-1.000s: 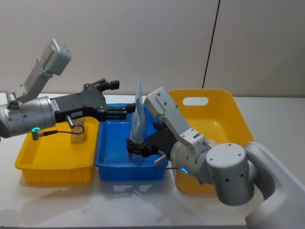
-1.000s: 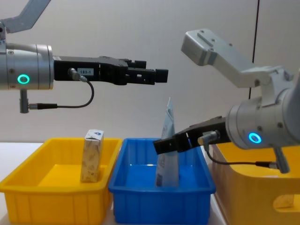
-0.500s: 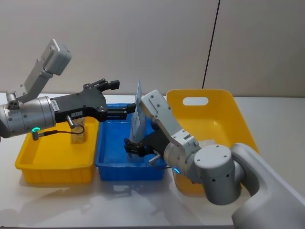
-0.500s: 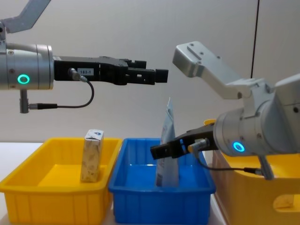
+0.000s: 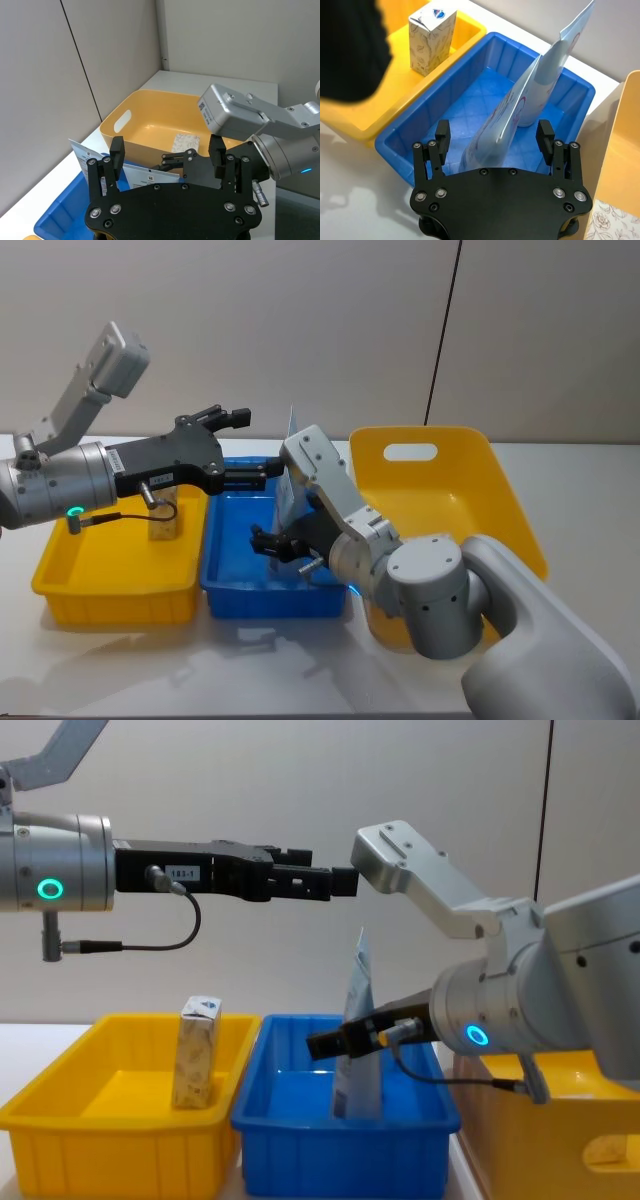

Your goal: Bimanual collaborative sorting of washing and personal care products

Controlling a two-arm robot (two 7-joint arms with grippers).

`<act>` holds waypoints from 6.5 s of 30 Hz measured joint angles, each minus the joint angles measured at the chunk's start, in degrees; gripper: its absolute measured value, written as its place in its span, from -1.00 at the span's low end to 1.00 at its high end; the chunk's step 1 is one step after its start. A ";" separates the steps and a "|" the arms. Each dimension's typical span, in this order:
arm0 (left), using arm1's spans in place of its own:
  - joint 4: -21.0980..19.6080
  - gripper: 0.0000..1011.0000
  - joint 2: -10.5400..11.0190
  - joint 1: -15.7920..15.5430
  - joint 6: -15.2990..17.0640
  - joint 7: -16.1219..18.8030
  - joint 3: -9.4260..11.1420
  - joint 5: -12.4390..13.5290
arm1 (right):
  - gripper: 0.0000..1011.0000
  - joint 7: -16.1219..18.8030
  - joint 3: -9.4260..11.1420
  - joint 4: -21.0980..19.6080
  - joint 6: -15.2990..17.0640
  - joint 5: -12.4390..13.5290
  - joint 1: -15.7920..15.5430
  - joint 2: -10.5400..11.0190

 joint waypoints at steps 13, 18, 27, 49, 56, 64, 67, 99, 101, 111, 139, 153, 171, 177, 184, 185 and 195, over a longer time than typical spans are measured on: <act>0.00 0.98 0.00 0.00 0.00 0.02 -0.01 0.01 | 0.51 -0.07 0.31 2.04 -0.60 -0.17 0.88 -1.27; 0.00 0.98 0.00 0.00 0.00 0.05 -0.01 0.01 | 0.21 -0.10 0.36 2.42 -0.72 -0.22 1.05 -1.53; 0.00 0.98 0.00 0.00 0.00 0.05 -0.01 0.01 | -0.37 -0.10 0.42 2.76 -0.80 -0.27 1.20 -1.74; 0.00 0.98 -0.01 0.00 0.00 0.00 0.00 0.00 | -0.71 -0.09 0.51 2.98 -0.90 -0.29 1.27 -1.90; -0.04 0.98 -0.03 0.00 -0.03 -0.07 0.00 -0.08 | -0.71 -0.76 1.75 1.09 -1.49 -0.28 0.21 -1.62; -0.04 0.98 0.00 0.00 -0.03 -0.07 0.00 -0.08 | -0.71 -1.74 3.97 -2.49 -2.18 0.21 -1.20 -0.99; -0.04 0.98 -0.01 0.00 -0.03 -0.07 0.00 -0.08 | -0.71 -1.98 4.88 -3.97 -2.40 0.49 -1.63 -0.71; 0.00 0.98 0.00 0.00 0.01 0.01 0.00 0.01 | -0.71 -0.73 18.04 -16.85 -3.92 4.86 -3.05 3.44; 0.00 0.98 0.00 0.00 0.00 0.00 0.00 0.01 | -0.71 -0.71 18.62 -16.96 -3.96 4.91 -3.04 3.62; 0.00 0.98 0.00 0.00 0.00 0.01 0.00 0.01 | -0.71 -0.48 20.72 -16.57 -3.50 4.95 -3.09 4.62; 0.00 0.98 0.00 0.00 0.01 0.00 0.00 0.00 | 0.44 0.28 21.82 -14.71 -2.18 4.05 -3.06 5.85; 0.00 0.98 0.00 0.00 0.00 0.00 0.00 0.00 | 0.98 0.35 21.91 -14.56 -2.09 3.97 -3.06 5.94; 0.00 0.98 0.00 0.01 0.00 0.00 0.00 0.00 | 0.98 0.35 21.92 -14.49 -2.04 3.94 -3.06 5.99; 0.00 0.98 0.00 0.00 0.00 0.00 0.00 0.00 | 0.98 0.85 22.08 -14.58 -2.16 4.07 -3.14 5.98; 0.00 0.98 0.00 0.00 0.00 0.00 0.00 0.00 | 0.98 3.44 22.64 -15.07 -2.95 5.59 -3.47 6.31; 0.00 0.98 0.00 0.01 0.00 0.00 0.00 0.00 | 0.98 3.82 22.75 -15.17 -3.05 5.84 -3.52 6.40; -0.01 0.98 0.00 0.00 0.00 0.00 0.00 0.00 | 0.98 10.26 23.82 -16.28 -4.41 9.77 -4.37 8.37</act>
